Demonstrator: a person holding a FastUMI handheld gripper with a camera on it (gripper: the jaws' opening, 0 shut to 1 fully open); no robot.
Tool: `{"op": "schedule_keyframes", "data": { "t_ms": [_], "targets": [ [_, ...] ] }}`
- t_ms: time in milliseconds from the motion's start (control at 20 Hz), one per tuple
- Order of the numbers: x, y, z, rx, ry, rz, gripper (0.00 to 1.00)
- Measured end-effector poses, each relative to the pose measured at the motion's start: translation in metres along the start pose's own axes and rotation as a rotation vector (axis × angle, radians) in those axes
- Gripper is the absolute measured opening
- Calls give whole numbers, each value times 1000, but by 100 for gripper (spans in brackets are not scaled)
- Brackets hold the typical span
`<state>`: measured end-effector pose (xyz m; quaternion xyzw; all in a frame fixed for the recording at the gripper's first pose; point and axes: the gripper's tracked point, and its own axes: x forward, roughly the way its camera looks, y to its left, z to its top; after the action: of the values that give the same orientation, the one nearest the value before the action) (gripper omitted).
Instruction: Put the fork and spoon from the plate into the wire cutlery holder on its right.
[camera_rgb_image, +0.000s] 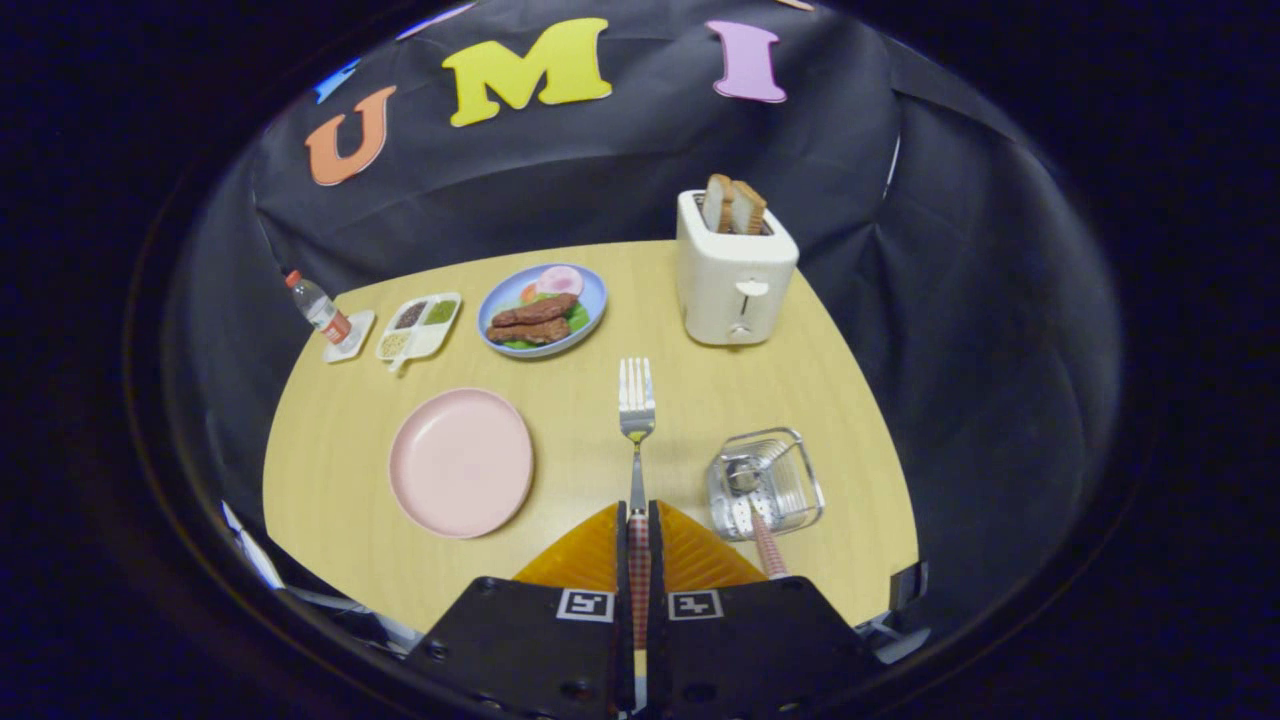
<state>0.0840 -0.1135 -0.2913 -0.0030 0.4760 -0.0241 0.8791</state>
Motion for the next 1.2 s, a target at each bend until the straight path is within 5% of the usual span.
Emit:
{"op": "schedule_keyframes", "data": {
  "t_ms": [500,1200],
  "targets": [
    [-3,-84,-19,-3,179,-45,5],
    [16,-105,-34,20,557,46,6]
  ]
}}
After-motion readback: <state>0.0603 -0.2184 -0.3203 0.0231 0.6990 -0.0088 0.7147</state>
